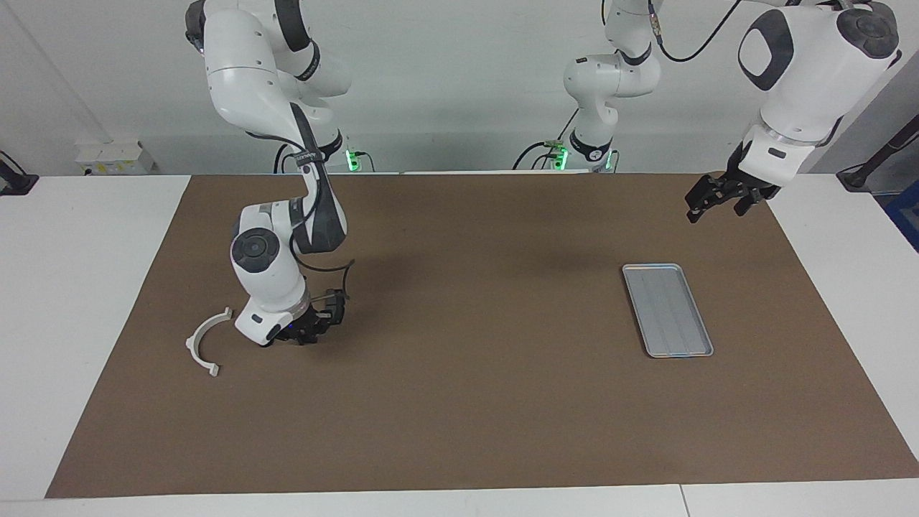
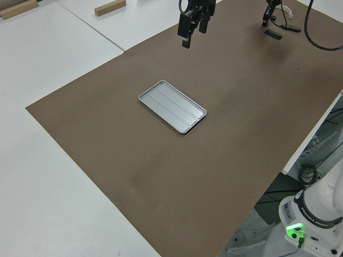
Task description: Place bearing gear from tray to pile
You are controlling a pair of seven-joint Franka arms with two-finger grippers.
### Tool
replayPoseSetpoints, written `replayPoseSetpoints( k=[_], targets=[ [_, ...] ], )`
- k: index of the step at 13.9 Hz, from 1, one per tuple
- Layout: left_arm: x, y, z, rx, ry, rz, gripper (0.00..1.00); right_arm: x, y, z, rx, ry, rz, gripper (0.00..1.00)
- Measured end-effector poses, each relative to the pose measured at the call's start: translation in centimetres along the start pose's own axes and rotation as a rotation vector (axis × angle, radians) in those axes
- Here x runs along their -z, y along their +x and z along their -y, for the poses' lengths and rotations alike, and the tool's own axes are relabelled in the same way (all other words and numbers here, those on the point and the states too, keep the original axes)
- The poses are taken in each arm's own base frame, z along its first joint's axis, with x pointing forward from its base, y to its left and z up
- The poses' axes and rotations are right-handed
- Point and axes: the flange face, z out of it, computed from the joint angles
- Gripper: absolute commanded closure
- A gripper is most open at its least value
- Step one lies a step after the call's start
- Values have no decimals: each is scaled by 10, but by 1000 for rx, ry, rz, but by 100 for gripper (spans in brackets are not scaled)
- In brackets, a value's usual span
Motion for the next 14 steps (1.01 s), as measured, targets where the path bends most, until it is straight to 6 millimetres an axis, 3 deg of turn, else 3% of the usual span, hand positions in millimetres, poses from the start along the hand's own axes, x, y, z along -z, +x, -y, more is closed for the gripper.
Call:
replayPoseSetpoints(
  k=[2,4,5,7,9,11,14],
  targets=[
    [0,0,0,0,0,0,0,1,-1,0,0,0,4,0],
    [0,0,0,0,0,0,0,20,0,1,-20,5,29,0],
    [0,0,0,0,0,0,0,43,3,5,-46,11,34,0],
    [0,0,0,0,0,0,0,109,8,18,-92,10,7,0],
    [0,0,-1,-2,0,0,0,176,-3,22,-116,-2,-41,0],
    [0,0,-1,-2,0,0,0,230,-24,7,-143,-18,-81,0],
    [0,0,-2,-3,0,0,0,296,-67,-32,-139,-45,-110,0]
  ],
)
